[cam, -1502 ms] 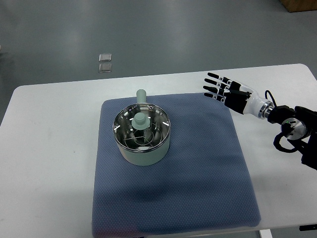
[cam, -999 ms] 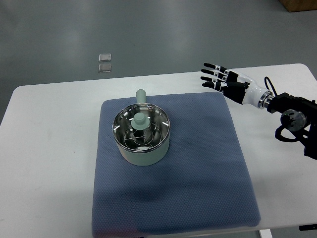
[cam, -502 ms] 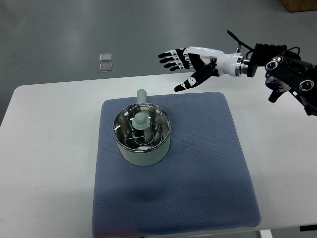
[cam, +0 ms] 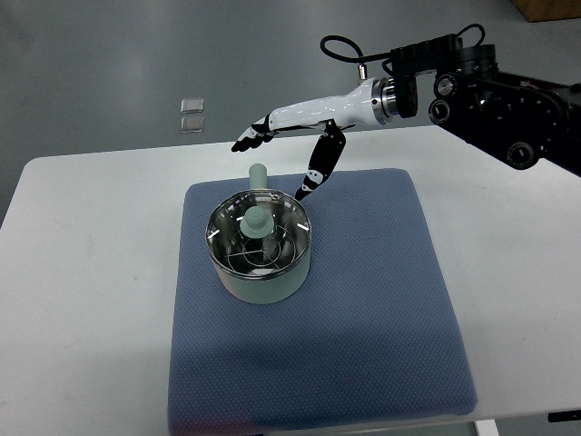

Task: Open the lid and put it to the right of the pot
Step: 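Lower the right hand over the pot lid's pale green knob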

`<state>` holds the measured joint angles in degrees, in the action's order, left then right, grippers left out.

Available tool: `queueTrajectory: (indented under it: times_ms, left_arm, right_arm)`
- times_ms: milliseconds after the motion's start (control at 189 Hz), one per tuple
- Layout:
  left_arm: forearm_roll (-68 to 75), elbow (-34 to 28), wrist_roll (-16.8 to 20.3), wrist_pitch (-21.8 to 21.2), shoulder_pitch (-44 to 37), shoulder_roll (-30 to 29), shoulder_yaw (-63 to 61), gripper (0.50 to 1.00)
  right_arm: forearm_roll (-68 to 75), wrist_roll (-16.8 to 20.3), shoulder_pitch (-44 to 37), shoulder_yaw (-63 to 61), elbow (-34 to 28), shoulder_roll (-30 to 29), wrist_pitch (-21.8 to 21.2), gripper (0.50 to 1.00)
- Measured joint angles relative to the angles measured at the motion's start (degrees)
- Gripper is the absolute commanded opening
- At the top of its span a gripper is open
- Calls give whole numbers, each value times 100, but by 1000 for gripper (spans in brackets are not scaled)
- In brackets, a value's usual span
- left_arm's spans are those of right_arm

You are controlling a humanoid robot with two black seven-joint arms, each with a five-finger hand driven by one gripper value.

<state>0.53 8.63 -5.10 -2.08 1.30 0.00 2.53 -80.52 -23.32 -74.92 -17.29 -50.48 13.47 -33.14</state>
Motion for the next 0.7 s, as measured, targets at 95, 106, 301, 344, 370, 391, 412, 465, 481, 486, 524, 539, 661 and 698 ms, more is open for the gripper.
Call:
queueTrajectory:
  times_ms: [95, 106, 301, 344, 370, 391, 412, 465, 481, 486, 524, 539, 661, 698]
  left_arm:
    - [0, 6, -1, 4, 0, 0, 6, 1000]
    - [0, 6, 0, 5, 0, 0, 6, 1000]
    - [0, 1, 0, 6, 3, 0, 11, 1000]
    - [0, -6, 0, 6, 2, 0, 11, 1000]
    - [0, -7, 0, 6, 2, 0, 11, 1000]
    - [0, -8, 0, 6, 2, 0, 11, 1000]
    - [0, -8, 0, 6, 2, 0, 11, 1000]
    - [0, -8, 0, 6, 2, 0, 11, 1000]
    - [0, -8, 0, 6, 2, 0, 11, 1000]
    - [0, -8, 0, 6, 2, 0, 11, 1000]
    - [0, -2, 0, 6, 2, 0, 11, 1000]
    - [0, 0, 0, 6, 2, 0, 11, 1000]
    - [0, 6, 0, 6, 2, 0, 11, 1000]
    - [0, 6, 0, 6, 2, 0, 11, 1000]
  right_arm:
    - [-137, 0, -176, 340, -2, -276, 130, 924]
    - [-143, 0, -190, 374, -2, -302, 147, 924]
    - [-175, -28, -330, 742, 0, -565, 579, 921]
    - [-179, -30, -323, 762, 0, -574, 648, 919]
    - [-195, -31, -308, 773, -2, -575, 701, 919]
    - [-216, -32, -297, 783, -2, -575, 737, 919]
    - [-249, -32, -289, 793, -3, -571, 773, 919]
    - [-333, -35, -272, 822, -4, -551, 841, 919]
    - [-365, -37, -269, 836, -4, -543, 866, 917]
    - [-374, -38, -268, 841, -4, -541, 873, 917]
    - [-433, -41, -265, 879, -4, -525, 916, 917]
    - [-453, -43, -264, 894, -4, -518, 932, 917]
    - [-513, -49, -246, 946, -4, -482, 985, 917]
    - [-515, -49, -239, 951, -4, -480, 985, 917]
